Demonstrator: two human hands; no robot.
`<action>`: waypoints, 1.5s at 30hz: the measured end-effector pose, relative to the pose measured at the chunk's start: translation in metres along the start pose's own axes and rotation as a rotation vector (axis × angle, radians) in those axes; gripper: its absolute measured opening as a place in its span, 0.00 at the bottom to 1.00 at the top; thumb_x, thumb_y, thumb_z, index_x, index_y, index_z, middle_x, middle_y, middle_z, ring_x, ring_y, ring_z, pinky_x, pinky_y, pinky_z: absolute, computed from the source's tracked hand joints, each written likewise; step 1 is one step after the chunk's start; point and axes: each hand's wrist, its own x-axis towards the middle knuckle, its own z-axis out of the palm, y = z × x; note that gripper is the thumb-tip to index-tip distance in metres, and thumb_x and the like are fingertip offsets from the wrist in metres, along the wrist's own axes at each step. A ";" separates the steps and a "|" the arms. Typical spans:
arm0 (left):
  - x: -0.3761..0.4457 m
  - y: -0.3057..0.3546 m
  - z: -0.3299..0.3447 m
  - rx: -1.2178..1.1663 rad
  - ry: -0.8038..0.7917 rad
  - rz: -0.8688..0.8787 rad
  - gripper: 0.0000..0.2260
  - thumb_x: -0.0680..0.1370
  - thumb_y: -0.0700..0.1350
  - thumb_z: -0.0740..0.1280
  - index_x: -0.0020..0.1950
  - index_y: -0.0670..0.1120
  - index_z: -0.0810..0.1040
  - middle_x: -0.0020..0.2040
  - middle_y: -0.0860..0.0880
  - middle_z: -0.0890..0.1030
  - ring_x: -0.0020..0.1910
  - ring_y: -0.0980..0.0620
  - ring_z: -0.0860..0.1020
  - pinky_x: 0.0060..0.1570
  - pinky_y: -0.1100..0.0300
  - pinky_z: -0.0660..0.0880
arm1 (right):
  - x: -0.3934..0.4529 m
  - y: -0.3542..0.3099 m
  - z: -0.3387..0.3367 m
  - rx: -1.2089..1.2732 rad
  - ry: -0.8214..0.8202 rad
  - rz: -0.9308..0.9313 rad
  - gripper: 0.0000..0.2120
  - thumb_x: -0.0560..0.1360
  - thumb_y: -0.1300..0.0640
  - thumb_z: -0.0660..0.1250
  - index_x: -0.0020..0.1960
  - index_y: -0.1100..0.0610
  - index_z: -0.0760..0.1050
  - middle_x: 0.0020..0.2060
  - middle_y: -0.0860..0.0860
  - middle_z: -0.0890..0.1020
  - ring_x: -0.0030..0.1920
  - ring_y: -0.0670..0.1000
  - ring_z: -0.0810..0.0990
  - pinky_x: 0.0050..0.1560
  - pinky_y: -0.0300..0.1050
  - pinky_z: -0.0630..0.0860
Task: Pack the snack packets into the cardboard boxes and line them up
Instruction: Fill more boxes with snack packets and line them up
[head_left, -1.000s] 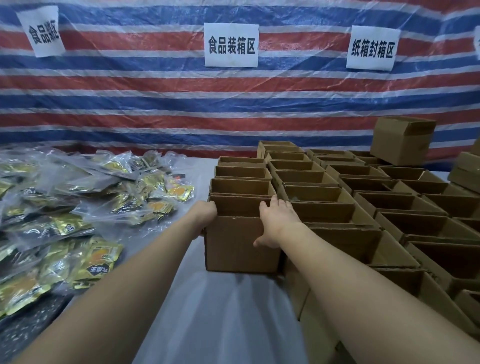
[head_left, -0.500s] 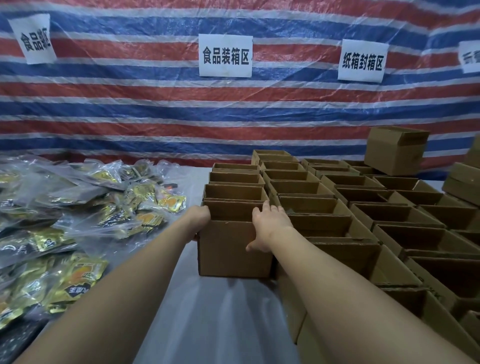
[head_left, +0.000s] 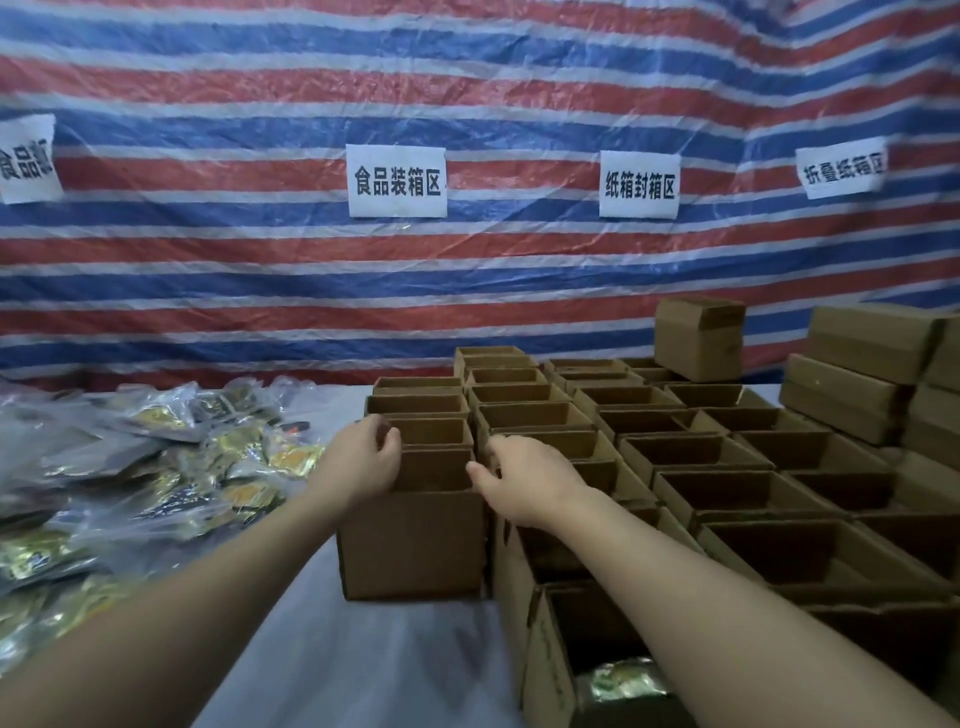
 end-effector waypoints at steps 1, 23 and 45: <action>-0.002 0.014 0.004 -0.017 -0.010 0.030 0.07 0.83 0.51 0.58 0.55 0.52 0.74 0.47 0.52 0.80 0.45 0.57 0.78 0.43 0.59 0.76 | -0.005 0.010 -0.008 0.054 0.027 0.029 0.10 0.81 0.42 0.61 0.54 0.47 0.76 0.45 0.46 0.80 0.44 0.46 0.80 0.47 0.48 0.81; 0.215 0.233 0.222 -0.130 -0.352 0.295 0.23 0.80 0.57 0.63 0.73 0.52 0.67 0.70 0.50 0.72 0.67 0.51 0.72 0.63 0.53 0.73 | 0.251 0.363 -0.142 -0.130 0.365 0.411 0.10 0.77 0.47 0.68 0.54 0.50 0.72 0.46 0.50 0.77 0.44 0.51 0.76 0.46 0.50 0.76; 0.221 0.232 0.239 -0.100 -0.383 0.297 0.19 0.82 0.52 0.62 0.72 0.48 0.69 0.66 0.49 0.75 0.63 0.51 0.75 0.60 0.57 0.74 | 0.291 0.367 -0.121 -0.475 0.453 0.187 0.16 0.74 0.58 0.73 0.60 0.50 0.75 0.54 0.51 0.82 0.55 0.55 0.80 0.63 0.56 0.71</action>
